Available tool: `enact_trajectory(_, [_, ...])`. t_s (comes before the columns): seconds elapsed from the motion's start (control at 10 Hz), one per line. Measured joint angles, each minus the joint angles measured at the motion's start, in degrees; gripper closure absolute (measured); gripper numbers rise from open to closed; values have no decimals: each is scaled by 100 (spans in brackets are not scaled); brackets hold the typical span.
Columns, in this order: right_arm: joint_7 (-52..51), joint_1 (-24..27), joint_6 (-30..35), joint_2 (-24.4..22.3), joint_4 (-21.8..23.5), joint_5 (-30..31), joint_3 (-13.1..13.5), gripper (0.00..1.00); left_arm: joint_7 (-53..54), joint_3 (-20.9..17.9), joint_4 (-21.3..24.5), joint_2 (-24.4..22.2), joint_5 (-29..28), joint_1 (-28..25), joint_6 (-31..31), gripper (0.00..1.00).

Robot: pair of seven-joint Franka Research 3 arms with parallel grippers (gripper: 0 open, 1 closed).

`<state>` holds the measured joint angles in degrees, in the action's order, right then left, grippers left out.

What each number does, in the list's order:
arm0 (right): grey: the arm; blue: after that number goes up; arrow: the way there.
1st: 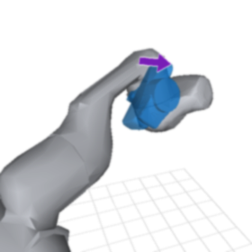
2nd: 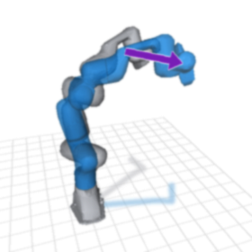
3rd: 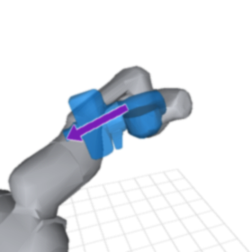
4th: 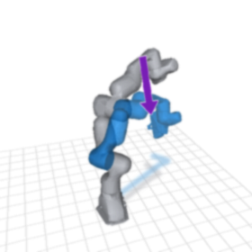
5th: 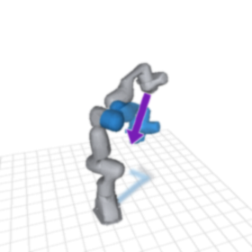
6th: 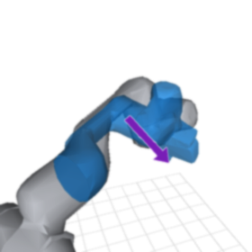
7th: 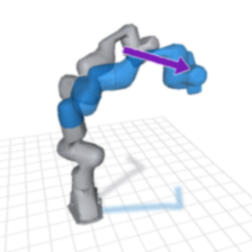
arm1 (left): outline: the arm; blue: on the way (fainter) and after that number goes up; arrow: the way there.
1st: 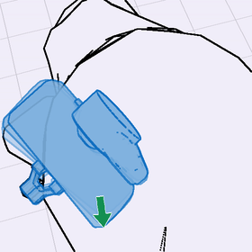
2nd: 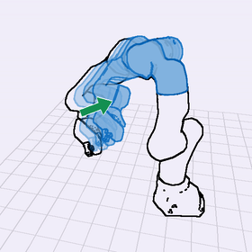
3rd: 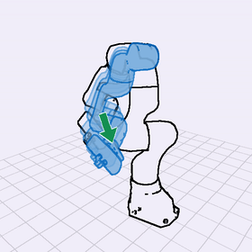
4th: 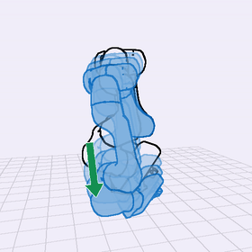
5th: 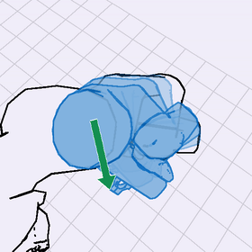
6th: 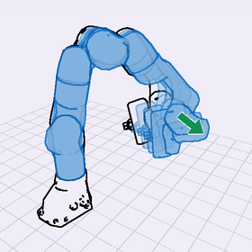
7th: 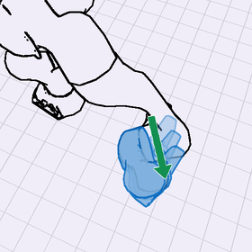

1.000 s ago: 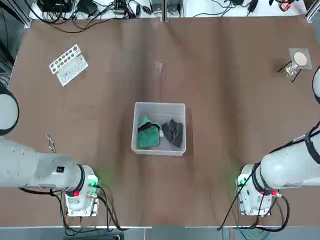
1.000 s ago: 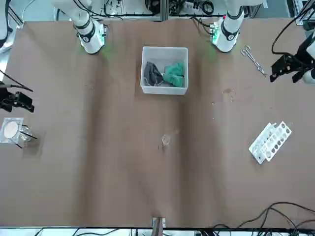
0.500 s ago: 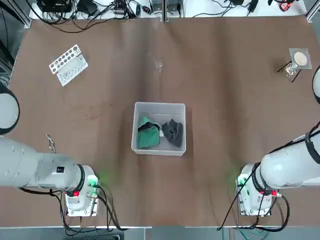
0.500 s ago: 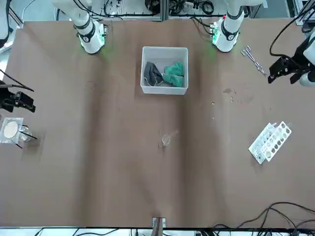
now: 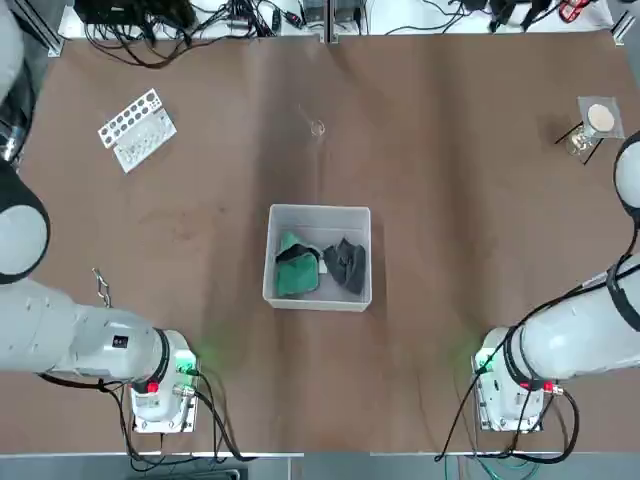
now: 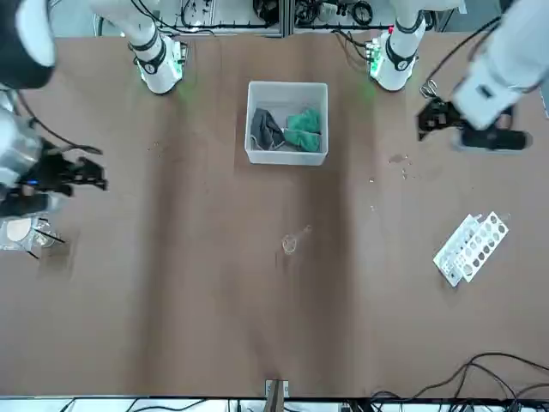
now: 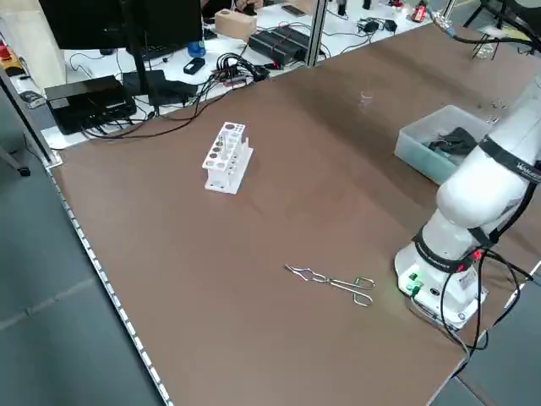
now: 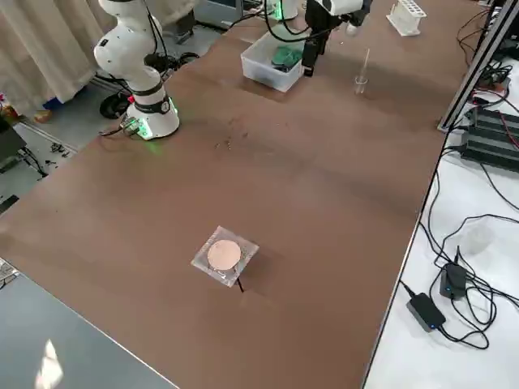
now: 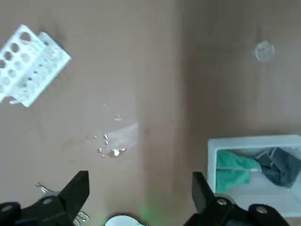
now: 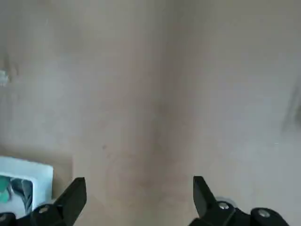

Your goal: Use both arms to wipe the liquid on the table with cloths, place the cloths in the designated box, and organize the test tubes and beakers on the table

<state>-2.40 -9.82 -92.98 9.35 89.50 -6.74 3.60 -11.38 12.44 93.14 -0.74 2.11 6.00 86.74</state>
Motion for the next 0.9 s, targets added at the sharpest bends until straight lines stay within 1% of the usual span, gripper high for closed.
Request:
enact_trajectory(0.2, [192, -372, -573, -86, 700, -180, 0, 0, -200, 540, 376, 26, 4, -1, 123, 6])
enact_trajectory(0.3, [406, -636, -920, -286, 1157, -236, -5, 0, -333, 816, 615, 29, 9, -7, 279, 6])
enact_trajectory(0.5, [1202, -1405, -1779, -995, 2437, -261, -51, 0, -773, 1482, 1283, 34, 78, -4, 929, 7])
enact_trajectory(0.6, [1703, -1723, -2178, -1369, 3074, -262, -179, 0, -1021, 1838, 1671, 45, 92, 2, 1363, 9])
enact_trajectory(0.7, [2313, -1924, -2447, -1633, 3514, -265, -413, 0, -1175, 2124, 2064, 57, 97, 6, 1813, 11])
enact_trajectory(0.8, [3016, -2091, -2634, -1761, 3731, -266, -698, 0, -1247, 2325, 2419, 78, 179, 3, 2215, 10])
enact_trajectory(0.9, [3656, -2346, -2821, -1789, 3803, -266, -875, 0, -1251, 2467, 2749, 101, 350, -4, 2646, 10])
